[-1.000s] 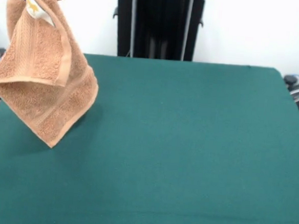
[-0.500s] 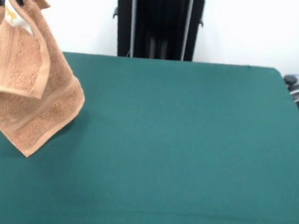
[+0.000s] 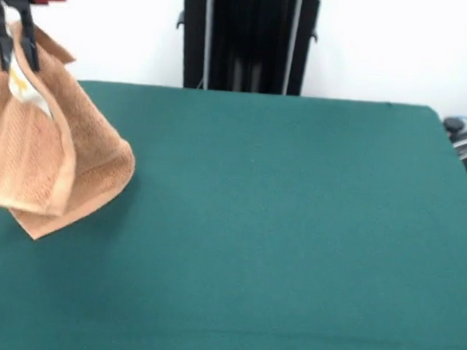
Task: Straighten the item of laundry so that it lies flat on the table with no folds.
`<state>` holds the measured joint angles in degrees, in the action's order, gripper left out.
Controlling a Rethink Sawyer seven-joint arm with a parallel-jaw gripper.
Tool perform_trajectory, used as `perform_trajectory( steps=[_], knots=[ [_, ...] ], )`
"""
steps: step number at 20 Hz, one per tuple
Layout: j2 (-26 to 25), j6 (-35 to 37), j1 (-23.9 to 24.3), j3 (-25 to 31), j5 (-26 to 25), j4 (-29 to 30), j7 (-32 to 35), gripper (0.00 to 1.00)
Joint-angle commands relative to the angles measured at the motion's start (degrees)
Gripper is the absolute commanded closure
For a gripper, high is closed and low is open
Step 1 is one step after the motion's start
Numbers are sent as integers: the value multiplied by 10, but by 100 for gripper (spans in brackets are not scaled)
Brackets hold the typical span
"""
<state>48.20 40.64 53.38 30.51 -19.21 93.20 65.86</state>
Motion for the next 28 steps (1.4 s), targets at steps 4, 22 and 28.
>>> perform_trajectory(
  steps=[4, 22, 28],
  knots=[
    [-52, -140, -46, -54, 23, 142, 189, 100],
    [28, -274, -299, -241, 139, 256, 370, 100],
    [15, -251, -268, -224, 139, 236, 325, 100]
  ],
)
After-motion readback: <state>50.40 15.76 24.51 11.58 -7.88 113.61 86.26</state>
